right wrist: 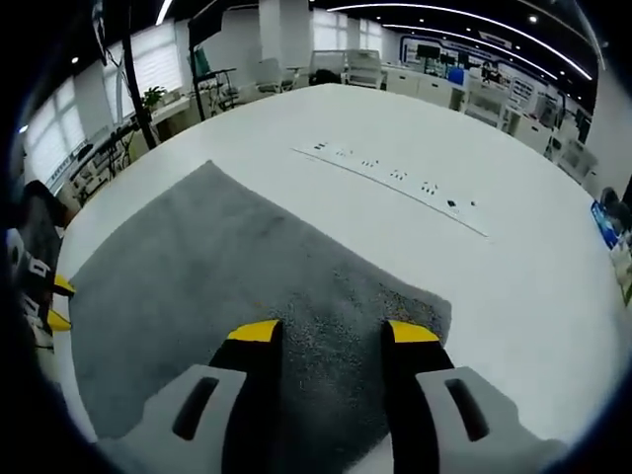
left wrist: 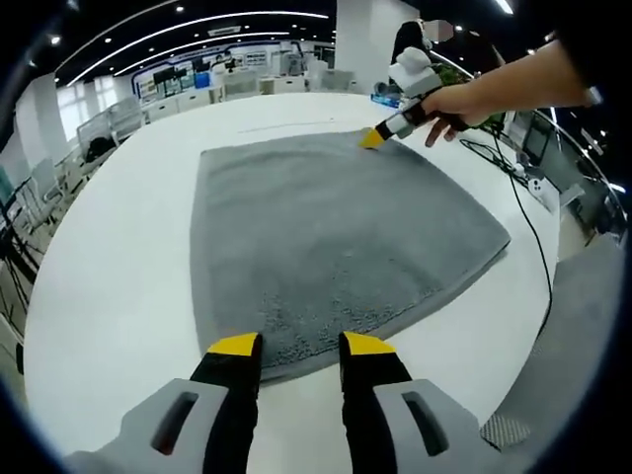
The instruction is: Fold the towel on the table until its edges align and the towel forms a compact rectangular stack.
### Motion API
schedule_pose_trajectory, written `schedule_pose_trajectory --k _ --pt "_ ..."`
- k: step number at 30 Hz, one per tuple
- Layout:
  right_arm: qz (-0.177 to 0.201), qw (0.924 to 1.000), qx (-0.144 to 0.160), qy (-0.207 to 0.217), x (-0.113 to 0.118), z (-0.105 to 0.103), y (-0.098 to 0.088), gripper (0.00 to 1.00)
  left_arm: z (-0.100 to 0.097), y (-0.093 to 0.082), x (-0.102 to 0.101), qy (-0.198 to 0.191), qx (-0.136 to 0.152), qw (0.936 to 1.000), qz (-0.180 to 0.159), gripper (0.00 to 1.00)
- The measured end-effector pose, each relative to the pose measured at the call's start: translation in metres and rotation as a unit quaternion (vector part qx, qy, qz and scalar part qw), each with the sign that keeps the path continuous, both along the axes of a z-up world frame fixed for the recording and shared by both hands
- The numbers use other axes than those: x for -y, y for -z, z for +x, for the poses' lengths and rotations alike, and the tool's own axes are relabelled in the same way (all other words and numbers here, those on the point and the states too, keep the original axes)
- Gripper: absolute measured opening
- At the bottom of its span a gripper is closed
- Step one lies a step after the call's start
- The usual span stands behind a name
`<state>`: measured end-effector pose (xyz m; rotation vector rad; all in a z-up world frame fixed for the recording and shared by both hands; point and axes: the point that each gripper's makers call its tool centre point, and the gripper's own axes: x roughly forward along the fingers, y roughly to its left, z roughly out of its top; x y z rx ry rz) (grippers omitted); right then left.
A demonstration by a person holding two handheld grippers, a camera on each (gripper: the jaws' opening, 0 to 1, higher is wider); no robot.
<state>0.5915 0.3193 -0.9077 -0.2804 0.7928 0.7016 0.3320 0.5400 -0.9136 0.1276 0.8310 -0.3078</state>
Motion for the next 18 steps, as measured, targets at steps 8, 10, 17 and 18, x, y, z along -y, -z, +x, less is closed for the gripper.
schedule_pose_trajectory --k 8,10,17,18 --pt "-0.005 0.9999 -0.003 -0.010 0.019 -0.007 0.000 0.40 -0.015 -0.002 0.023 0.020 -0.002 0.9998 -0.001 0.31" --pt "-0.006 0.9999 -0.004 -0.008 0.025 -0.009 0.000 0.40 -0.015 -0.002 0.028 0.023 -0.004 0.9997 0.000 0.31" --pt "-0.015 0.9998 -0.010 0.007 0.055 -0.019 0.000 0.40 -0.019 0.001 0.054 0.046 -0.016 0.9988 -0.002 0.31" --pt "-0.016 0.9998 -0.011 0.008 0.058 -0.020 0.000 0.40 -0.020 0.001 0.057 0.049 -0.016 0.9987 -0.002 0.31"
